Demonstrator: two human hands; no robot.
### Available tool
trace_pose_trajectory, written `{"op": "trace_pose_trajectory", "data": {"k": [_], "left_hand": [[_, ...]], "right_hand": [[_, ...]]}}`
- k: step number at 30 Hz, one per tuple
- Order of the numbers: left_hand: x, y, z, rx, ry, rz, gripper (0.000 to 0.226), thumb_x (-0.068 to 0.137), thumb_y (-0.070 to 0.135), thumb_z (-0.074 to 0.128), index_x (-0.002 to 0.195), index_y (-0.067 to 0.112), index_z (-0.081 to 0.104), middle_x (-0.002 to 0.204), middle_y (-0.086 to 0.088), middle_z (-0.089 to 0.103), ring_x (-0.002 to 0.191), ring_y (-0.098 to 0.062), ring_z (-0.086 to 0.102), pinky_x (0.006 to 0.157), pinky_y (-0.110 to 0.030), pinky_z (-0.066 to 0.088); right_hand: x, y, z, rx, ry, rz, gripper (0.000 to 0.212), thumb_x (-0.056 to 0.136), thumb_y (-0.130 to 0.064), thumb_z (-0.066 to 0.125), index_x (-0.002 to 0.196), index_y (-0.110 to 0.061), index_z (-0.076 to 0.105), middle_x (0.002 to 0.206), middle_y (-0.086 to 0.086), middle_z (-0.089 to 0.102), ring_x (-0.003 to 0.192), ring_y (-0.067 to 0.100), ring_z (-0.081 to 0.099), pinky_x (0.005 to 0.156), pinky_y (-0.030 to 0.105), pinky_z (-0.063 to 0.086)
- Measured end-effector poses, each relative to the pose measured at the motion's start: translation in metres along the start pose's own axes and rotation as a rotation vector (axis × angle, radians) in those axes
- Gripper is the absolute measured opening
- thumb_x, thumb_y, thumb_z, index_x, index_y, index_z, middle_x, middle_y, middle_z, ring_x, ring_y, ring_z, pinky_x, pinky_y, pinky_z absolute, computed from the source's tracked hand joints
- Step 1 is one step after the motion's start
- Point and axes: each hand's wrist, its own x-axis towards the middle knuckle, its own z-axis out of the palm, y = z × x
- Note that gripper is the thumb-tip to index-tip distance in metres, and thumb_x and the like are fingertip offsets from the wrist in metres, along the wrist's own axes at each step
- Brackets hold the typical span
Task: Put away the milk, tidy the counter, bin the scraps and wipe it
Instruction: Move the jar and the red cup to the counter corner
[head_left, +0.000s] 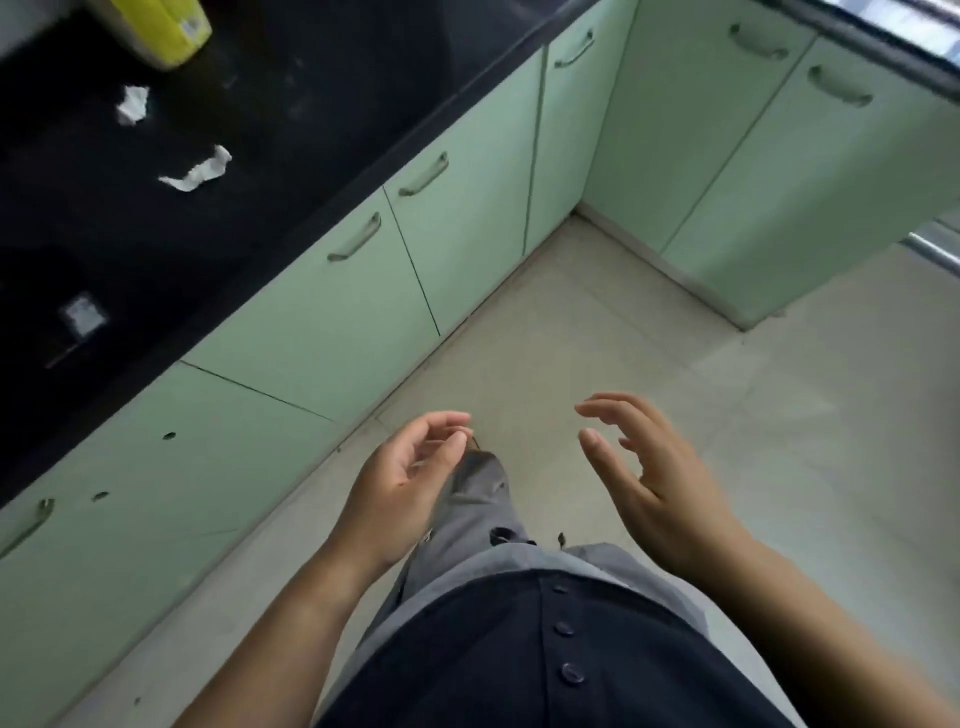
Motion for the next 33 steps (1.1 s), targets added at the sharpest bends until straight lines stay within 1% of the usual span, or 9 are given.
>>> {"op": "trace_pose_trajectory", "data": {"k": [3,10,15,17,20,23,26,29,33], "left_hand": [[0.056,0.024,-0.028,-0.006,0.037,0.02,0.018,0.087,0.044,0.054,0.102,0.04,0.062,0.103,0.019,0.067,0.103,0.001,0.06,0.085,-0.018,0.042],[0.158,0.082,-0.113,-0.063,0.189,0.078,0.029,0.083,0.054,0.053,0.105,0.036,0.062,0.102,0.022,0.067,0.1,0.003,0.06,0.079,-0.004,0.041],[0.207,0.093,-0.149,-0.062,0.269,0.028,0.026,0.081,0.053,0.052,0.103,0.043,0.062,0.106,0.018,0.067,0.105,0.0,0.059,0.086,-0.017,0.044],[0.23,0.098,-0.161,-0.056,0.32,0.012,0.025,0.08,0.052,0.051,0.102,0.045,0.062,0.106,0.019,0.067,0.105,0.001,0.059,0.085,-0.016,0.044],[0.265,0.111,-0.18,-0.074,0.434,-0.002,0.022,0.081,0.048,0.052,0.101,0.046,0.062,0.106,0.02,0.067,0.104,0.002,0.06,0.083,-0.015,0.046],[0.302,0.132,-0.202,-0.071,0.554,-0.011,0.016,0.085,0.044,0.055,0.099,0.046,0.063,0.106,0.013,0.068,0.104,0.0,0.061,0.086,-0.02,0.046],[0.34,0.152,-0.23,-0.01,0.628,-0.009,0.016,0.087,0.04,0.056,0.101,0.043,0.063,0.107,0.011,0.067,0.103,0.0,0.06,0.088,-0.022,0.046],[0.38,0.171,-0.268,0.096,0.678,-0.018,0.02,0.082,0.046,0.056,0.101,0.044,0.062,0.103,0.017,0.067,0.099,0.005,0.06,0.083,-0.019,0.046],[0.422,0.195,-0.33,0.258,0.727,0.014,0.015,0.084,0.041,0.057,0.098,0.043,0.061,0.094,0.023,0.065,0.094,0.009,0.06,0.075,-0.005,0.042]], "right_hand": [[0.072,-0.016,-0.005,-0.019,-0.004,-0.04,0.049,0.088,-0.059,0.03,0.118,-0.028,0.052,0.119,-0.016,0.048,0.111,-0.001,0.045,0.094,0.027,0.041],[0.223,-0.077,-0.01,-0.07,-0.066,-0.218,0.047,0.091,-0.058,0.03,0.12,-0.028,0.051,0.124,-0.013,0.049,0.111,-0.001,0.046,0.092,0.024,0.041],[0.31,-0.101,-0.01,-0.072,-0.157,-0.311,0.049,0.091,-0.058,0.029,0.121,-0.027,0.051,0.127,-0.011,0.049,0.113,0.002,0.047,0.093,0.026,0.043],[0.351,-0.108,-0.007,-0.055,-0.209,-0.331,0.05,0.089,-0.056,0.03,0.12,-0.024,0.052,0.127,-0.01,0.049,0.113,0.004,0.047,0.093,0.029,0.044],[0.418,-0.122,-0.004,-0.036,-0.289,-0.398,0.05,0.087,-0.057,0.032,0.12,-0.024,0.052,0.127,-0.013,0.047,0.108,0.001,0.048,0.088,0.022,0.042],[0.489,-0.146,-0.007,-0.008,-0.355,-0.482,0.051,0.086,-0.057,0.033,0.119,-0.024,0.053,0.125,-0.014,0.047,0.104,0.001,0.049,0.083,0.017,0.041],[0.553,-0.174,-0.01,-0.027,-0.413,-0.587,0.05,0.087,-0.056,0.034,0.12,-0.023,0.052,0.126,-0.011,0.047,0.1,0.004,0.051,0.082,0.019,0.041],[0.607,-0.201,-0.006,-0.037,-0.455,-0.691,0.047,0.089,-0.051,0.038,0.12,-0.019,0.053,0.125,-0.007,0.048,0.111,0.008,0.048,0.084,0.015,0.034],[0.658,-0.234,0.005,-0.051,-0.468,-0.75,0.041,0.09,-0.044,0.043,0.12,-0.018,0.053,0.126,-0.004,0.048,0.115,0.012,0.048,0.089,0.021,0.037]]}}
